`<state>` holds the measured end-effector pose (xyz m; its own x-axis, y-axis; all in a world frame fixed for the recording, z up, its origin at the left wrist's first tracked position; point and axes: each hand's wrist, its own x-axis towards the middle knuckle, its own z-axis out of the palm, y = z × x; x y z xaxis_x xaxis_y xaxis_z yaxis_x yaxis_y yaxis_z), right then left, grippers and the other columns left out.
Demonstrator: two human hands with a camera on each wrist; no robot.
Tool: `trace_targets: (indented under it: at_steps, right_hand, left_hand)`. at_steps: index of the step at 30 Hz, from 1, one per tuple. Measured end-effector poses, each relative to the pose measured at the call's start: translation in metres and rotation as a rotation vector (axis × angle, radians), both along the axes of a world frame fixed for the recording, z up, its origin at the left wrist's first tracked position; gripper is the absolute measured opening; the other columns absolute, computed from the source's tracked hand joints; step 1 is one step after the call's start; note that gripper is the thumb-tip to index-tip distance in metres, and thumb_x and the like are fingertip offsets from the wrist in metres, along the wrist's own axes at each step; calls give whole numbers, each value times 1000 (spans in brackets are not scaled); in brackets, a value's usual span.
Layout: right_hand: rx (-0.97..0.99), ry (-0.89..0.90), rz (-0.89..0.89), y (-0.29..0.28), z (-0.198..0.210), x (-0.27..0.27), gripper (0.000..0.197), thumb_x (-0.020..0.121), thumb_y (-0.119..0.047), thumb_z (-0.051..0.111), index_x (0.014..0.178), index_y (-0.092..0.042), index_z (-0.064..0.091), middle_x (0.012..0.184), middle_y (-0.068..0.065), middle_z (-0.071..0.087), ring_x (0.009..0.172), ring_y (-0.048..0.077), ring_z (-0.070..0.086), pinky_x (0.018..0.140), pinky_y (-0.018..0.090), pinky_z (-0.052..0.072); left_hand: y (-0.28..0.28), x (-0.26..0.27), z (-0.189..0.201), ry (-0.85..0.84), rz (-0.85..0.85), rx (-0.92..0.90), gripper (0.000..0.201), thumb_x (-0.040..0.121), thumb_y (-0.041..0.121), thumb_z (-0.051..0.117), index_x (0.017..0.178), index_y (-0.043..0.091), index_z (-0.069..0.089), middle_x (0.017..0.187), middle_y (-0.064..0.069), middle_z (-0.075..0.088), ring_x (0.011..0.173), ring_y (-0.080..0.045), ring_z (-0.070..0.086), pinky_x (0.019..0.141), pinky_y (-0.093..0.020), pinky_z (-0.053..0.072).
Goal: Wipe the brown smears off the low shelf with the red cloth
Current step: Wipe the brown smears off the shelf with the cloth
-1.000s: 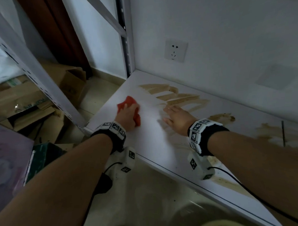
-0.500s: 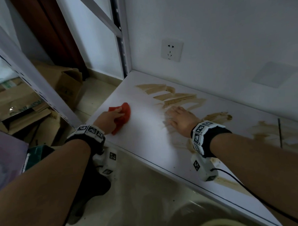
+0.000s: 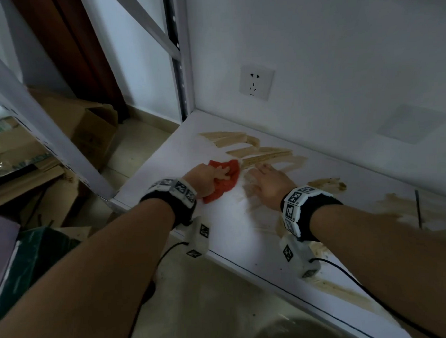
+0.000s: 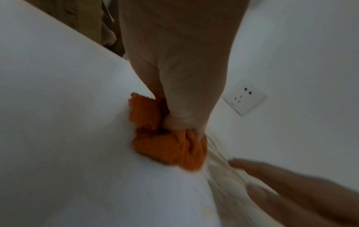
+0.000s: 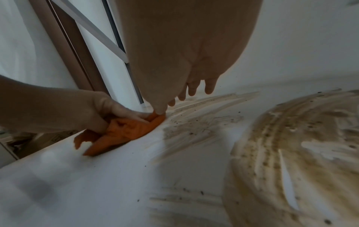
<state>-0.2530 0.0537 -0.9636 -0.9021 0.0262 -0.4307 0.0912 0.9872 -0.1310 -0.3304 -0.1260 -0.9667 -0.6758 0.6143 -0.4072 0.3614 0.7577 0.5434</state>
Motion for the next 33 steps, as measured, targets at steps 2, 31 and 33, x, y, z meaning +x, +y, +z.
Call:
trace_targets:
  at_steps: [2, 31, 33]
  right_hand:
    - [4, -2, 6, 2, 0, 0, 54, 102, -30, 28, 151, -14, 13, 160, 6, 2, 148, 22, 2, 120, 40, 10]
    - [122, 46, 103, 8, 4, -47, 54, 101, -23, 34, 150, -10, 18, 160, 7, -1, 148, 24, 4, 119, 36, 10]
    - [118, 66, 109, 6, 2, -50, 54, 101, -23, 34, 150, -10, 18, 160, 7, -2, 148, 23, 3, 119, 36, 10]
  left_hand:
    - [-18, -6, 5, 43, 39, -80, 47, 94, 4, 42, 133, 27, 55, 143, -3, 47, 123, -25, 51, 101, -24, 38]
    - [-48, -49, 0, 243, 166, -182, 56, 92, 1, 41, 140, 28, 45, 145, -4, 44, 129, -27, 46, 107, -27, 35]
    - [-48, -56, -1, 277, 215, -144, 53, 94, 5, 41, 142, 26, 42, 146, -6, 43, 131, -28, 44, 106, -26, 32]
